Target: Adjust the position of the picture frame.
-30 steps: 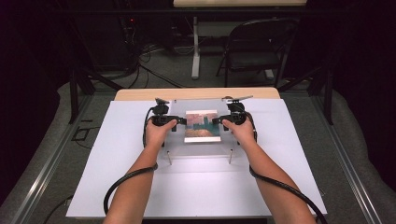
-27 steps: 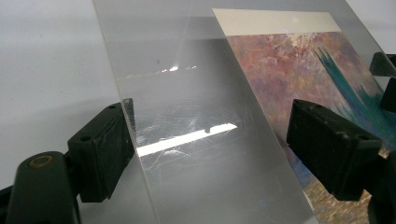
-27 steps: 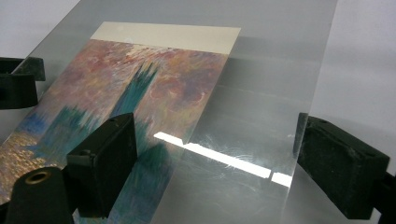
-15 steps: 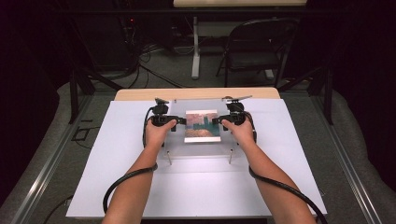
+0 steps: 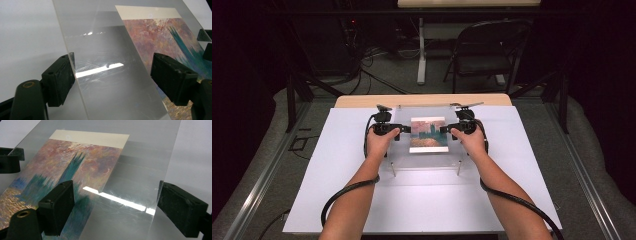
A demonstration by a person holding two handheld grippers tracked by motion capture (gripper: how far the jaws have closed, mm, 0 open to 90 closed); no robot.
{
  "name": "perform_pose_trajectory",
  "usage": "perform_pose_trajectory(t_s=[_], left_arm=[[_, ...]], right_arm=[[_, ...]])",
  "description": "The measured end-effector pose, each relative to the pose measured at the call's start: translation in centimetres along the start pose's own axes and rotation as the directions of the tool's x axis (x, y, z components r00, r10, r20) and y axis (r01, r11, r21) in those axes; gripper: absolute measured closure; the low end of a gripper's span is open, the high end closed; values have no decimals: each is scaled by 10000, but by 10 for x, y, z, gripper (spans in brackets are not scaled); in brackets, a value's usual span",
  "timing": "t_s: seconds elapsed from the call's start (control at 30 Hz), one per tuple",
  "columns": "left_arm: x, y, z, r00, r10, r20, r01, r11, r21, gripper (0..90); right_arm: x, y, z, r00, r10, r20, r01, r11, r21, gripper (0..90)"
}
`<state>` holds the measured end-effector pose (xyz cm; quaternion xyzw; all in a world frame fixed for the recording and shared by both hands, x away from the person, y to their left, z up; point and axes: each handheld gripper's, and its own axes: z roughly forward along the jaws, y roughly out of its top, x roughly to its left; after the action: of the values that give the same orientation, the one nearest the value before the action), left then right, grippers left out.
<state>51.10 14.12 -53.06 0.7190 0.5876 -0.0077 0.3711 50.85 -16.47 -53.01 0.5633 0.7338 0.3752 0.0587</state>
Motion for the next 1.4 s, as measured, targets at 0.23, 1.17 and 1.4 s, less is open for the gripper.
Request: perform_pose_trajectory(t_s=[0.23, 1.17, 1.4], left_arm=[[-2, 0, -6, 10000, 42, 43, -41, 9999, -137, 240], [-12, -6, -48, 9986, 387, 366, -344, 9933, -1104, 409], [-15, -8, -58, 9972, 603, 432, -546, 9909, -1232, 435]], right_arm=[[2, 0, -5, 9998, -195, -47, 195, 9997, -138, 158], [13, 2, -49, 9948, -1018, -39, 1011, 9909, -889, 329], [16, 0, -59, 9923, -1240, -75, 1223, 9859, -1140, 364]])
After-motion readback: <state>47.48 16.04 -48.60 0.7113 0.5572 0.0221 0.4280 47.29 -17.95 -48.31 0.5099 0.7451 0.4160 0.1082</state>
